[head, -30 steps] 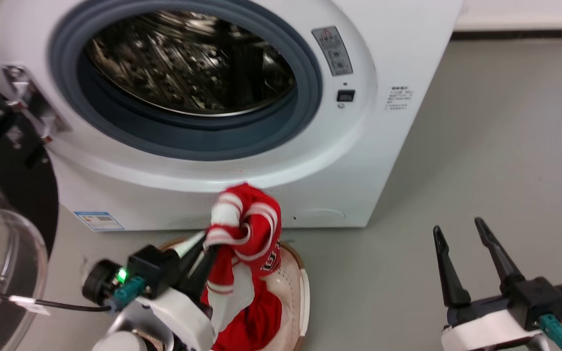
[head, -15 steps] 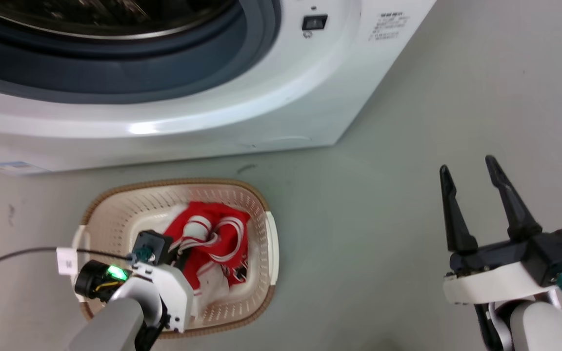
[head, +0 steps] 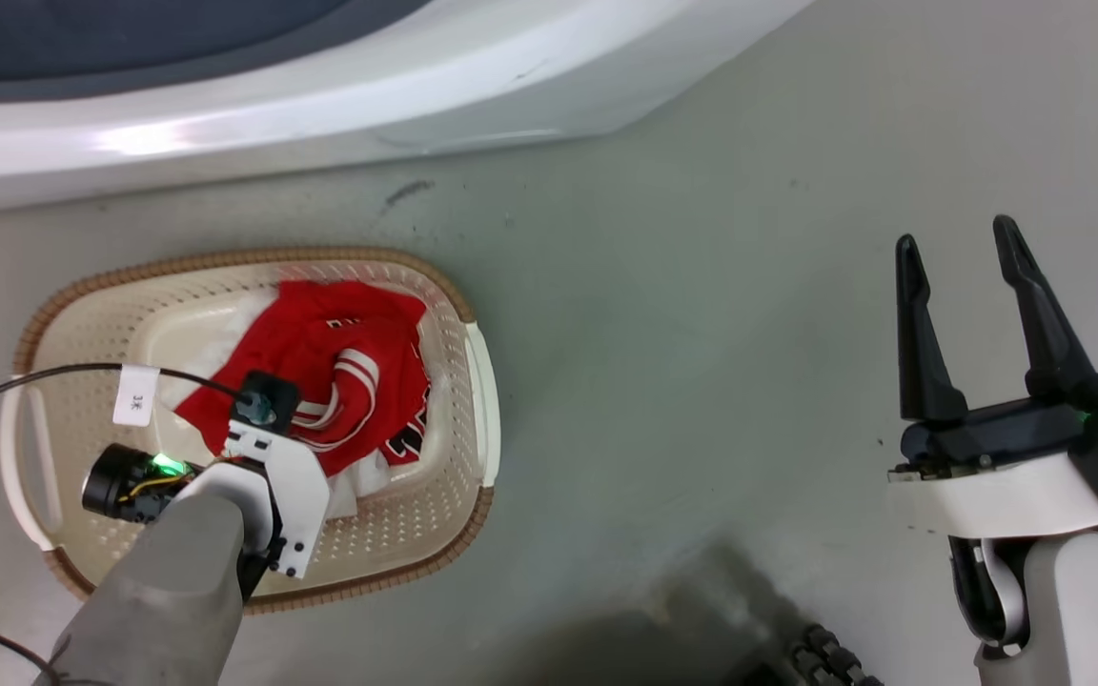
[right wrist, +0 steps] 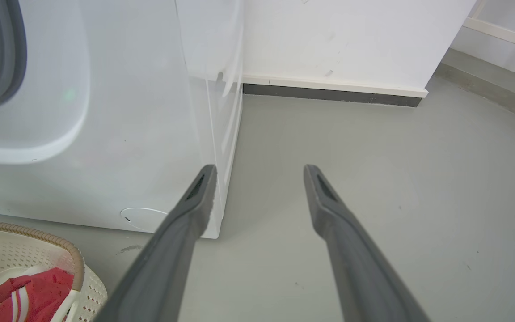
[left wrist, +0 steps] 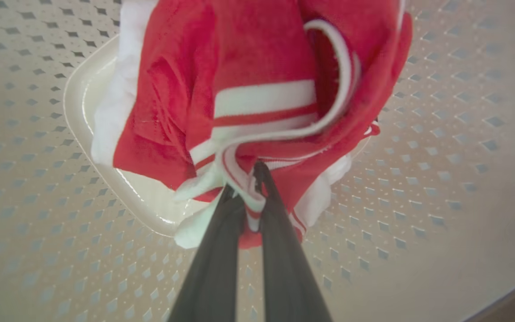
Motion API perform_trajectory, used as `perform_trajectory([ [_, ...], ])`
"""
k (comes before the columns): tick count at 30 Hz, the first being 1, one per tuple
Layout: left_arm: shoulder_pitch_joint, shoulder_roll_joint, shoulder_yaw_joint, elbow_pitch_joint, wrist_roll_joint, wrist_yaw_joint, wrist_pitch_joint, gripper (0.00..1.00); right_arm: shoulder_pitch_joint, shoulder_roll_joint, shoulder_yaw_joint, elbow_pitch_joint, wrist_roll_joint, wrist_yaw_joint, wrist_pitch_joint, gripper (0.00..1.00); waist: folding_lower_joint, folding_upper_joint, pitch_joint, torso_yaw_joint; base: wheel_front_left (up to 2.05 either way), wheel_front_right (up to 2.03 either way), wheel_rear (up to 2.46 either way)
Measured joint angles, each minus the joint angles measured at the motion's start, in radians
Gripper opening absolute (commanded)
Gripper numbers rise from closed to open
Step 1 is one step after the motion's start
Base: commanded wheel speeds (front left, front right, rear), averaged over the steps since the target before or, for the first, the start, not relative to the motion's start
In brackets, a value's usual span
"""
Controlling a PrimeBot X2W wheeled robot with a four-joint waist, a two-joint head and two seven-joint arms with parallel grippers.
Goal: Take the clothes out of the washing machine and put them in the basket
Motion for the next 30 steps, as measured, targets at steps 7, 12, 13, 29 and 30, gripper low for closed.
perform_trajectory([
  [7, -0.029, -0.018, -0.027, 0.04, 0.015, 0.025, 0.036, 1.0, -0.024, 0.001, 0.004, -0.009, 0.009, 0.0, 0.0, 1.0, 0.0, 0.0, 0.068, -0.014, 0.0, 0.0, 0.0],
  [12, -0.022, -0.028, -0.029, 0.049, 0.007, 0.016, 0.019, 1.0, -0.024, 0.001, 0.007, -0.001, 0.008, 0.0, 0.0, 1.0, -0.0001, 0.0, 0.038, -0.008, 0.0, 0.0, 0.0],
  [13, -0.02, -0.03, -0.028, 0.049, 0.006, 0.016, 0.011, 1.0, -0.024, 0.001, 0.007, 0.001, 0.008, 0.0, 0.0, 1.0, -0.0001, 0.0, 0.028, -0.007, 0.0, 0.0, 0.0],
  [29, 0.141, -0.067, 0.049, -0.064, -0.062, 0.002, -0.232, 1.0, 0.1, 0.001, 0.017, 0.048, -0.02, 0.0, 0.0, 1.0, -0.0003, 0.0, -0.26, 0.06, 0.0, 0.0, 0.0],
  [30, 0.154, -0.06, 0.067, -0.109, -0.06, 0.011, -0.233, 1.0, 0.11, 0.001, 0.016, 0.049, -0.02, 0.0, 0.0, 1.0, -0.0004, 0.0001, -0.281, 0.066, 0.0, 0.0, 0.0],
])
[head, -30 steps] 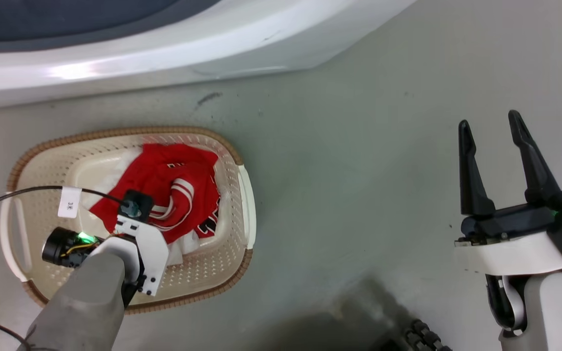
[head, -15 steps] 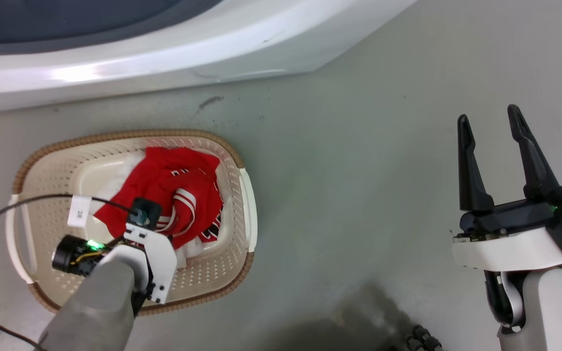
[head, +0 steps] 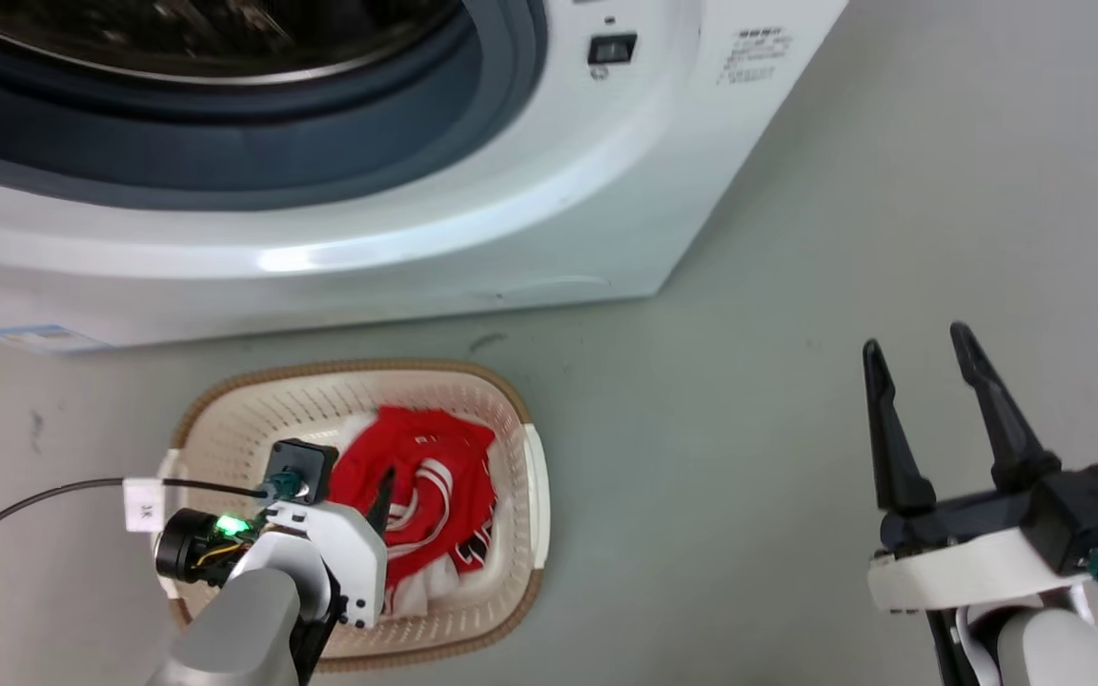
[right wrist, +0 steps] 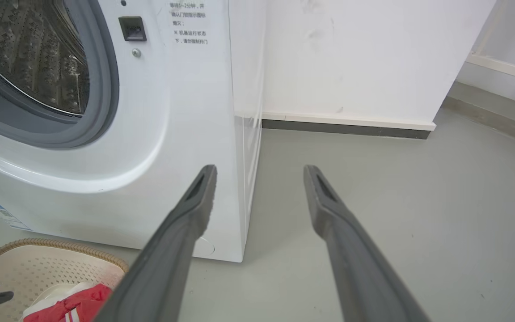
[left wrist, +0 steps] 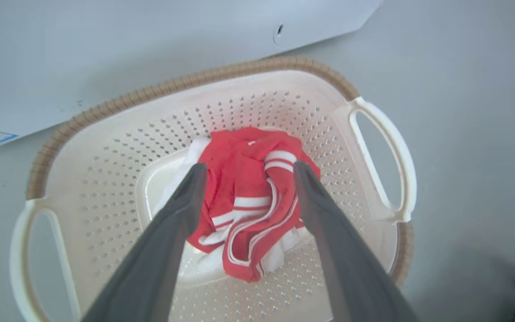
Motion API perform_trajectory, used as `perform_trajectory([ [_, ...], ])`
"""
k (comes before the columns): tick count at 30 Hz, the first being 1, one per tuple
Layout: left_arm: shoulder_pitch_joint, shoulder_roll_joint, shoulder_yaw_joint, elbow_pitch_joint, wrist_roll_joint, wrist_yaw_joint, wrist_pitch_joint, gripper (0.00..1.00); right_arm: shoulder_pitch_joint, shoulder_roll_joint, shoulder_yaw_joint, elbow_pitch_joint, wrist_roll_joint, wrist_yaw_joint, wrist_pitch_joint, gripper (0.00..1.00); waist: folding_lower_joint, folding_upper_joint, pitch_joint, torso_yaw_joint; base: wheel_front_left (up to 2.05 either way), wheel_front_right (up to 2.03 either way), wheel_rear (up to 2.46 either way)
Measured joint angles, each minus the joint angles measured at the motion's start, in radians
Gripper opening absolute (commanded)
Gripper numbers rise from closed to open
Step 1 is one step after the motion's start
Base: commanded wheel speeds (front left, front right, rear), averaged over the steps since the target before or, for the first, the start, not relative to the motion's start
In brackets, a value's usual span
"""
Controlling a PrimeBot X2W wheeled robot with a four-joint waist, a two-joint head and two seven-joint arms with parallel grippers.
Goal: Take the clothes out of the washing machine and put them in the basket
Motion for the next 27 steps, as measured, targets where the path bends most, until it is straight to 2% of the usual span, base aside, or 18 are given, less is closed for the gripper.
perform_trajectory([
  [6, 0.152, 0.041, 0.136, -0.273, 0.048, 0.07, -0.002, 1.0, 0.06, 0.0, -0.004, 0.006, -0.007, 0.0, 0.0, 1.0, -0.0001, 0.0, -0.119, 0.04, 0.0, 0.0, 0.0],
  [11, 0.28, 0.035, 0.29, -0.529, 0.122, 0.136, -0.003, 1.0, 0.103, 0.0, -0.012, 0.005, -0.01, 0.0, 0.0, 1.0, -0.0001, 0.0, -0.209, 0.075, 0.0, 0.0, 0.0],
  [20, 0.512, -0.081, 0.507, -0.876, 0.276, 0.176, -0.003, 1.0, 0.174, 0.0, -0.016, -0.008, -0.01, 0.0, 0.0, 1.0, -0.0002, 0.0, -0.34, 0.131, 0.0, 0.0, 0.0],
  [27, 0.651, -0.156, 0.622, -1.029, 0.363, 0.182, -0.002, 1.0, 0.219, 0.0, -0.019, -0.017, -0.001, 0.0, 0.0, 1.0, -0.0001, 0.0, -0.428, 0.156, 0.0, 0.0, 0.0],
])
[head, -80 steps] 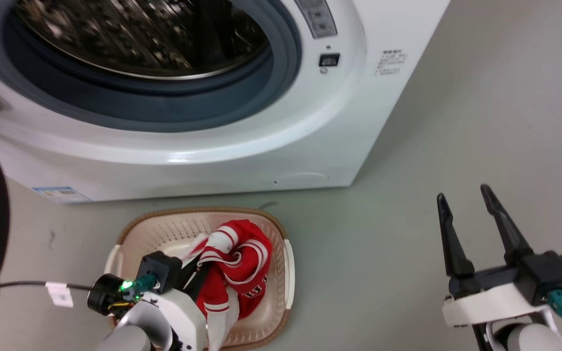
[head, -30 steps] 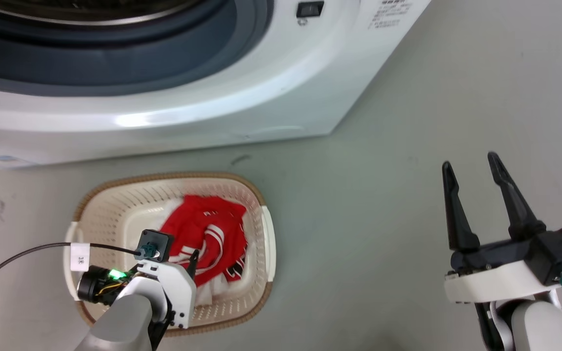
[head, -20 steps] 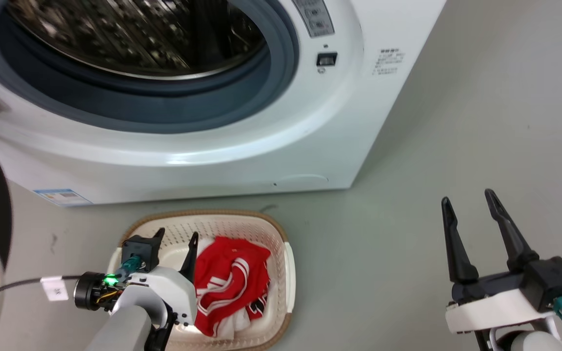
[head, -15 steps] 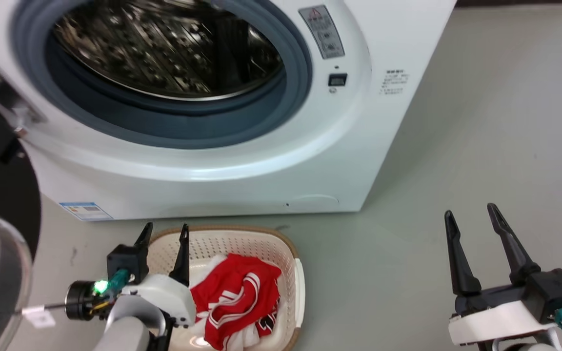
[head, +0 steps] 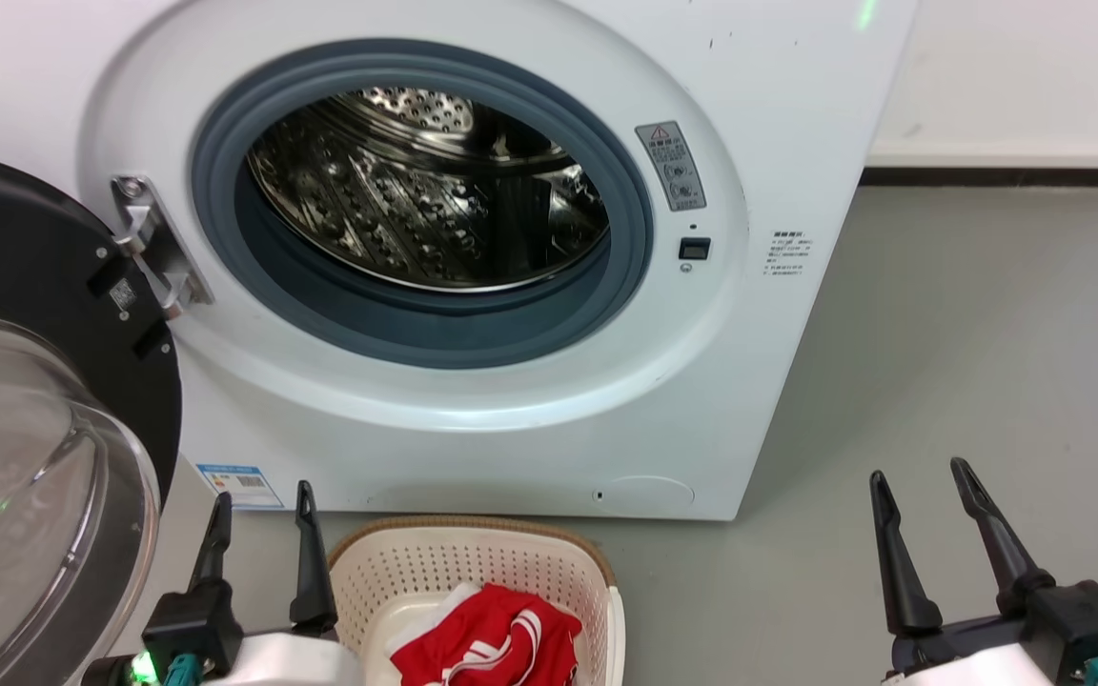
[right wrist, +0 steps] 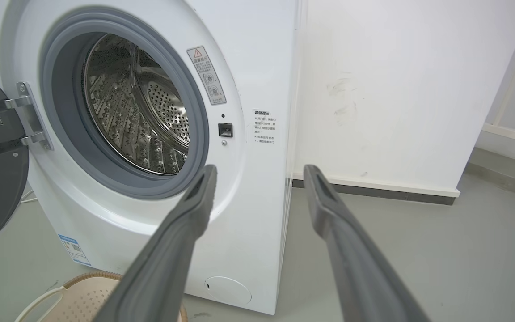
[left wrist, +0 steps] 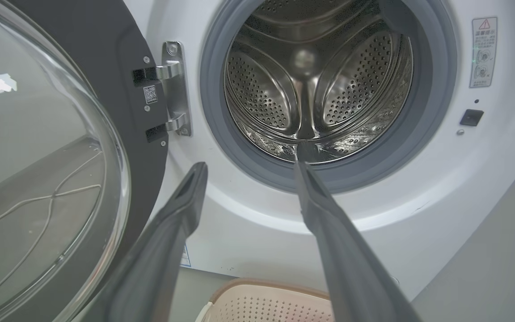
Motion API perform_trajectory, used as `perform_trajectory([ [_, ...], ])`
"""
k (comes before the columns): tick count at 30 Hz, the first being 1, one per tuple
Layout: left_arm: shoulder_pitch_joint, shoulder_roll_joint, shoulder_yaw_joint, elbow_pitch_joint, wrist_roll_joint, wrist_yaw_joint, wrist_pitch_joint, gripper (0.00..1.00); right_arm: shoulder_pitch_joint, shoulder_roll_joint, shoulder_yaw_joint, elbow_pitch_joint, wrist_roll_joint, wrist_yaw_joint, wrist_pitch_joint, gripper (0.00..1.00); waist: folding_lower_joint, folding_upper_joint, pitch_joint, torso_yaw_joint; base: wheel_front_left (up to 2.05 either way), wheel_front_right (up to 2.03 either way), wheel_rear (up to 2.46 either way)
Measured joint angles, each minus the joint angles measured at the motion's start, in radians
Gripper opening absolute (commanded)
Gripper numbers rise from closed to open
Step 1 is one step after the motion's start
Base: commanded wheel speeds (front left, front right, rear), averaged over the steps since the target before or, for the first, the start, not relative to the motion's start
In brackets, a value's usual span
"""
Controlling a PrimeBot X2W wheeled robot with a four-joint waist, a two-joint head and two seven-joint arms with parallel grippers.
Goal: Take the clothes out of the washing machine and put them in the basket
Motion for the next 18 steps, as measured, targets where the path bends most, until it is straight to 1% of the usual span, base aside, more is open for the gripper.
perform_trajectory([
  [3, 0.035, -0.015, 0.027, -0.049, 0.03, 0.005, 0.0, 1.0, 0.015, 0.0, 0.0, -0.005, 0.001, 0.0, 0.0, 1.0, 0.0, 0.0, -0.026, 0.006, 0.0, 0.0, 0.0],
  [6, 0.075, -0.023, 0.03, -0.098, 0.069, 0.008, 0.0, 1.0, 0.023, 0.0, 0.001, -0.009, 0.003, 0.0, 0.0, 1.0, 0.0001, 0.0, -0.045, 0.007, 0.0, 0.0, 0.0],
  [10, 0.1, -0.027, 0.022, -0.112, 0.092, 0.004, 0.0, 1.0, 0.037, 0.0, -0.001, -0.01, 0.007, 0.0, 0.0, 1.0, 0.0001, 0.0, -0.056, 0.003, 0.0, 0.0, 0.0],
  [18, 0.124, -0.028, 0.017, -0.102, 0.098, -0.017, 0.0, 1.0, 0.059, 0.0, -0.005, -0.01, 0.019, 0.0, 0.0, 1.0, 0.0002, 0.0, -0.08, -0.007, 0.0, 0.0, 0.0],
])
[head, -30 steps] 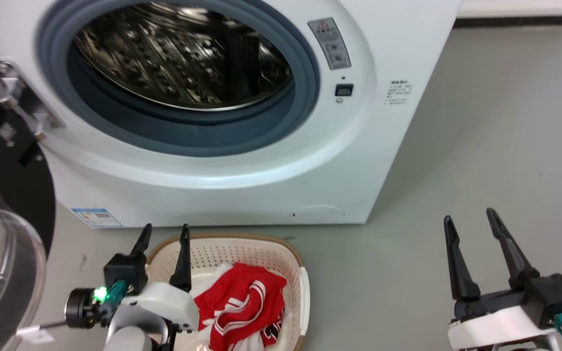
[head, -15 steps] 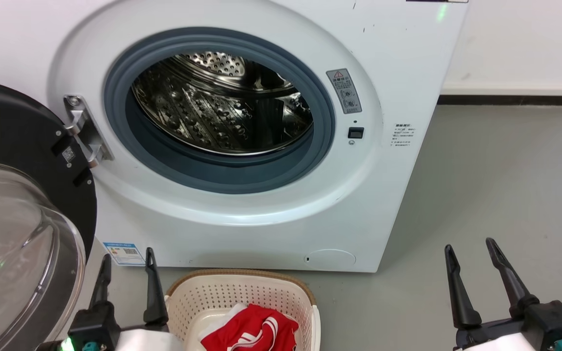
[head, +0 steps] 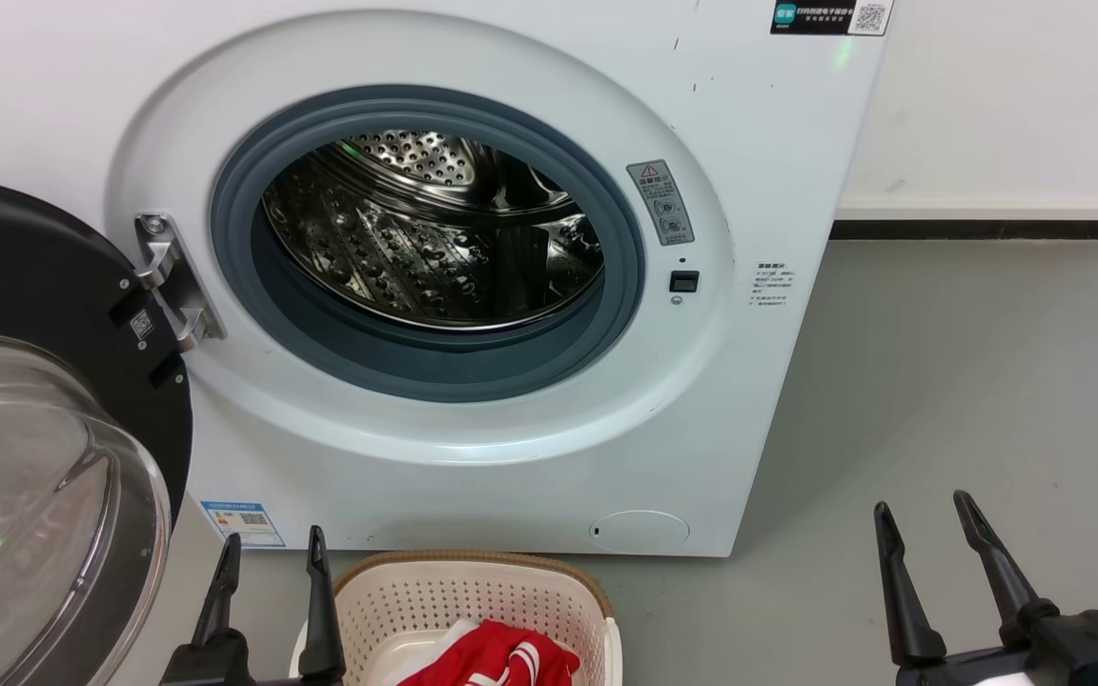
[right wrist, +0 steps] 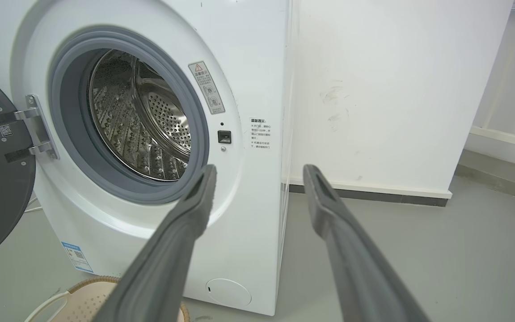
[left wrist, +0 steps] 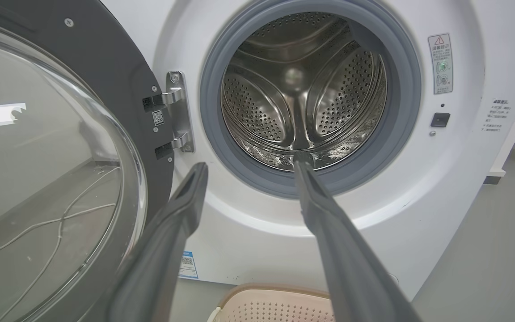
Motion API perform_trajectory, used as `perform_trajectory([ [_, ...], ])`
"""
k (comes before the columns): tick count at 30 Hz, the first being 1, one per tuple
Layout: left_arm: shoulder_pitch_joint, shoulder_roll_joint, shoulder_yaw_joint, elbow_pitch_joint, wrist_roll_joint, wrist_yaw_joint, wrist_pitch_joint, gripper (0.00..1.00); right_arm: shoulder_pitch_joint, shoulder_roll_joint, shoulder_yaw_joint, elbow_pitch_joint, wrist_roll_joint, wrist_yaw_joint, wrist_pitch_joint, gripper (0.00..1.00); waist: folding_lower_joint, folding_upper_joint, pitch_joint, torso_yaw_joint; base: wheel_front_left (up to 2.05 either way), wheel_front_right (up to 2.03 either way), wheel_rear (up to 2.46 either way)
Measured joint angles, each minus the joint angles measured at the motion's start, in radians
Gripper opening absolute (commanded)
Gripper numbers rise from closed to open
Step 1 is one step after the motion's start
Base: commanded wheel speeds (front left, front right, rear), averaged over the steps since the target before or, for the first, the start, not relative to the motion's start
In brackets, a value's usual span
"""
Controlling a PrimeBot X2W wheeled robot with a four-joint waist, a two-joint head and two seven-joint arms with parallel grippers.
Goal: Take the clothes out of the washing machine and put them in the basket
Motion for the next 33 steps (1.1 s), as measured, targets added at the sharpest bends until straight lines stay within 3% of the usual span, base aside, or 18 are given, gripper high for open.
perform_trajectory([
  [16, 0.019, 0.0, 0.003, 0.006, -0.009, -0.009, 0.0, 1.0, 0.016, 0.0, 0.0, 0.0, 0.011, 0.0, 0.0, 1.0, 0.0, 0.0, -0.017, -0.016, 0.0, 0.0, 0.0],
  [17, 0.019, 0.0, 0.002, 0.011, -0.005, -0.009, 0.0, 0.0, 0.017, 0.0, 0.0, 0.004, 0.01, 0.0, 0.0, 0.0, 0.0, 0.0, -0.017, -0.016, 0.0, 0.0, 0.0],
  [22, 0.033, -0.001, 0.0, 0.05, -0.022, -0.01, 0.007, 0.0, 0.023, 0.0, 0.003, 0.043, 0.027, 0.0, 0.006, 0.0, 0.0001, 0.0, -0.016, -0.016, 0.0, 0.0, 0.0],
  [33, 0.005, 0.007, 0.003, 0.077, -0.26, -0.039, 0.047, 0.0, 0.003, -0.01, 0.003, 0.081, 0.268, 0.0, 0.044, 0.0, 0.0001, 0.0, -0.01, -0.015, 0.0, 0.0, 0.0],
])
